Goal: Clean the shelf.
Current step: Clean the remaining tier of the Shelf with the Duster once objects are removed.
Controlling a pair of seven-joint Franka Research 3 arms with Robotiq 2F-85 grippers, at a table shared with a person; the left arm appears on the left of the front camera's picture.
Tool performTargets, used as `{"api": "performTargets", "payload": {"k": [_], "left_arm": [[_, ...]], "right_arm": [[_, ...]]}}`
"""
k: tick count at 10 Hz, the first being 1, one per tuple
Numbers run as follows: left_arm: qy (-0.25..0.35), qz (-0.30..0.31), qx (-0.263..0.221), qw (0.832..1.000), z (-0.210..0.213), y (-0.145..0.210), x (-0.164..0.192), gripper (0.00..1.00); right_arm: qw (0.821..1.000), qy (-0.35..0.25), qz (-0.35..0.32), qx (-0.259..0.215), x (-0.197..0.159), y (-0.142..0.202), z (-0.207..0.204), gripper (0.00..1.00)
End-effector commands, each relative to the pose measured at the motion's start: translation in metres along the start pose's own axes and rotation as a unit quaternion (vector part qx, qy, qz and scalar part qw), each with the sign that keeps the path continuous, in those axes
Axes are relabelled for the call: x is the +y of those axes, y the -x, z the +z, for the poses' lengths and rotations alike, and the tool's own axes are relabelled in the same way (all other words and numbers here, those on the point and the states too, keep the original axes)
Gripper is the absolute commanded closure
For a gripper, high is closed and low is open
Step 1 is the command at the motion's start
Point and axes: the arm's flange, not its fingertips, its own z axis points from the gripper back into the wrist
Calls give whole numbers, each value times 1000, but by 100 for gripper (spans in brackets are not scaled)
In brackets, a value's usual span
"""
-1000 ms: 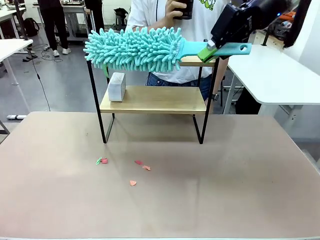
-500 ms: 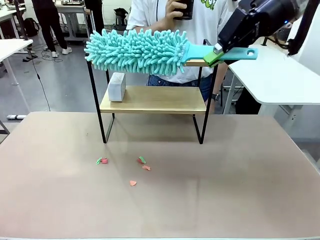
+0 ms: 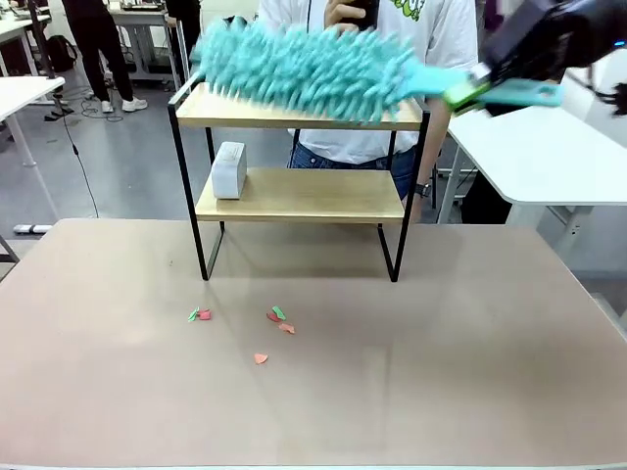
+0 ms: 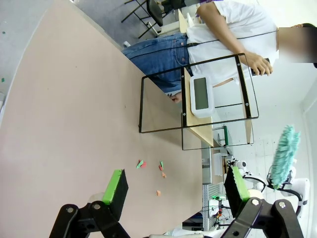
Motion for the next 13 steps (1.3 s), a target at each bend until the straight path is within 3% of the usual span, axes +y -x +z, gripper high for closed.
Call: {"api": "performTargets", "payload": {"k": [1, 3, 5, 8, 10, 12, 13], "left_arm": [[10, -12, -4, 1000, -2, 1, 1, 0], [10, -12, -4, 1000, -2, 1, 1, 0], [10, -12, -4, 1000, -2, 1, 1, 0], [10, -12, -4, 1000, -2, 1, 1, 0], [10, -12, -4, 1000, -2, 1, 1, 0], [10, -12, -4, 1000, -2, 1, 1, 0], [10, -12, -4, 1000, -2, 1, 1, 0]], "right_arm": [[991, -68, -26, -109, -1, 53, 63, 91], [964, -91, -79, -238, -30, 109, 124, 91], [939, -96, -149, -294, -76, 151, 139, 91], [932, -94, -234, -260, -132, 186, 121, 91], [916, -97, -296, -253, -160, 200, 108, 91], [907, -101, -308, -270, -173, 190, 92, 91], [919, -102, -288, -249, -171, 196, 110, 91]]}}
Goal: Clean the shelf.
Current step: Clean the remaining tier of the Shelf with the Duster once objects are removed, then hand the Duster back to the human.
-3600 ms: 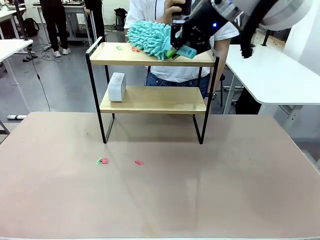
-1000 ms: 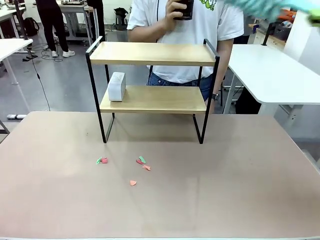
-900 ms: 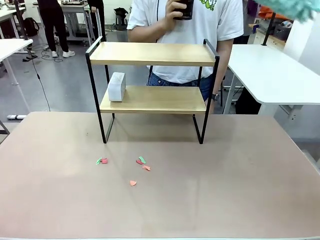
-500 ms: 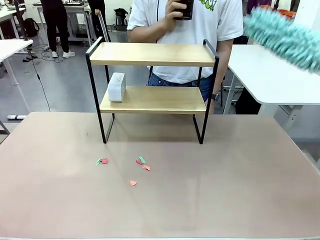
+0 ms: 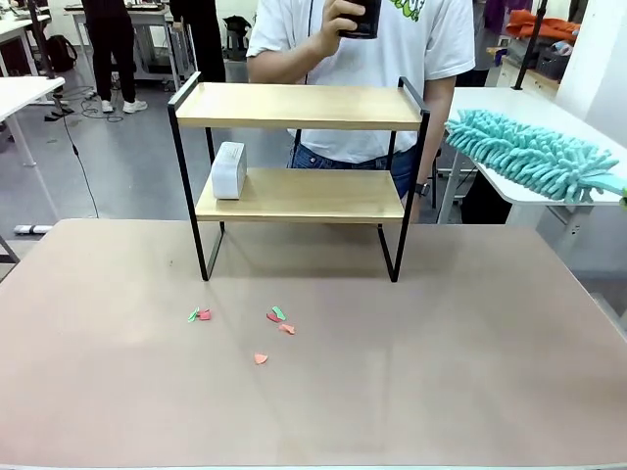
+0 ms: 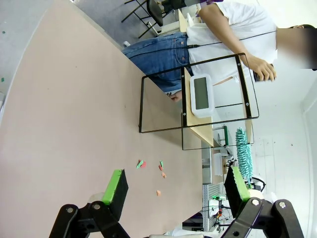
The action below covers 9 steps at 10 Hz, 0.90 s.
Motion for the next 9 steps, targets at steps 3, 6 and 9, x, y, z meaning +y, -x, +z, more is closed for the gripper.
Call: {"api": "performTargets", "payload": {"k": [3, 6, 9], "left_arm": [[10, -13, -4, 1000, -2, 1, 1, 0], [10, -13, -4, 1000, -2, 1, 1, 0], [10, -13, -4, 1000, -2, 1, 1, 0]], "right_arm": [[1000, -4, 12, 3, 6, 6, 3, 91], [1000, -4, 12, 3, 6, 6, 3, 91], [1000, -4, 12, 3, 6, 6, 3, 91]]}}
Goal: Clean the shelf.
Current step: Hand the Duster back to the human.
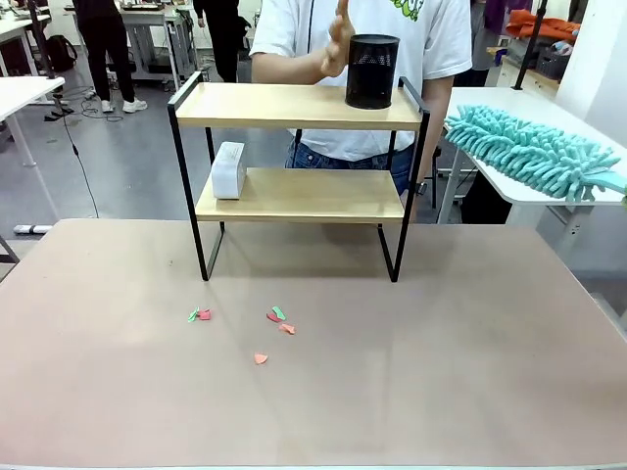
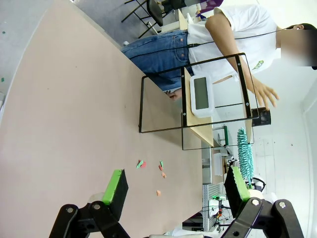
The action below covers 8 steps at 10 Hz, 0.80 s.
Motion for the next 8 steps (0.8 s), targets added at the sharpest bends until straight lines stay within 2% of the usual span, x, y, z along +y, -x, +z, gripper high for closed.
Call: {"api": "performTargets", "payload": {"k": [1, 3, 4, 5, 6, 7, 8], "left_arm": [[10, -12, -4, 1000, -2, 1, 1, 0], [0, 0, 0, 1000, 0, 0, 0, 0], [20, -35, 79, 996, -14, 4, -30, 0], [105, -43, 161, 980, -26, 3, -66, 0], [151, -61, 216, 963, -36, 8, -97, 0], [164, -78, 256, 949, -48, 19, -118, 0], [180, -90, 312, 928, -63, 36, -135, 0]], "right_arm": [[1000, -4, 7, 2, 3, 4, 3, 91], [1000, 0, 0, 0, 0, 0, 0, 88], [998, -11, 39, 39, 15, 5, -2, 88], [992, -62, 107, 34, 49, 7, 10, 88], [979, -95, 172, 58, 85, 14, 20, 88], [965, -97, 213, 119, 113, 24, 20, 88], [944, -68, 231, 227, 131, 35, 8, 88]]}}
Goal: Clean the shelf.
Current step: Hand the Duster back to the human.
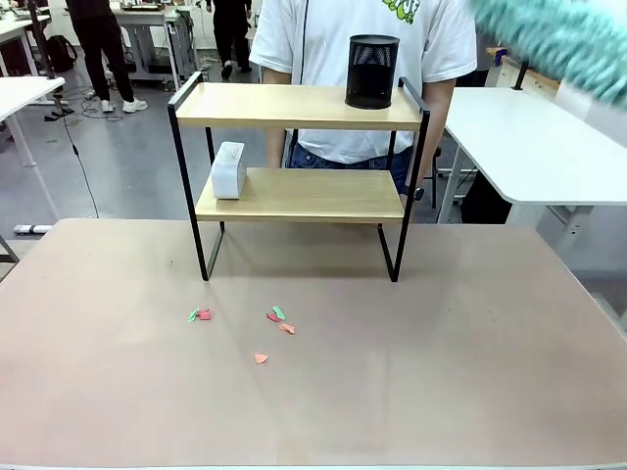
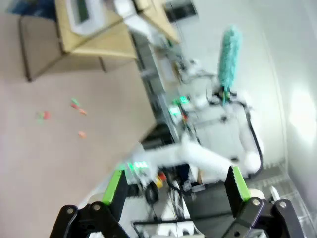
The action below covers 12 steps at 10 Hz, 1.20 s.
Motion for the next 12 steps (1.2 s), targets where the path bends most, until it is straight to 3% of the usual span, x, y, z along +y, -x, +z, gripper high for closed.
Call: {"api": "performTargets", "payload": {"k": [1, 3, 5, 6, 7, 9, 10, 11, 12], "left_arm": [[15, 2, 60, 998, -24, 1, -8, 0], [22, 0, 154, 988, -80, 18, -25, 0], [5, -23, 232, 972, -136, 46, -29, 0], [-8, -5, 249, 968, -149, 52, -22, 0], [14, -8, 204, 979, -121, 32, -27, 0], [14, -8, 204, 979, -121, 32, -27, 0], [6, -8, 226, 974, -139, 43, -25, 0], [14, -8, 229, 973, -162, 40, -25, 0], [41, -18, 248, 968, -187, 39, -27, 0]], "right_arm": [[978, 3, 47, 201, 10, -7, -20, 88], [924, 89, 69, 366, 6, 2, -68, 88], [865, 137, 54, 480, -18, 2, -104, 88], [870, 132, 30, 475, -31, -1, -111, 88], [914, 100, 6, 392, -7, 11, -119, 88], [914, 100, 6, 392, -7, 11, -119, 88], [892, 114, 4, 437, -23, 11, -127, 88], [864, 119, 29, 489, -24, -4, -161, 88], [855, 106, 50, 506, -21, -15, -183, 88]]}}
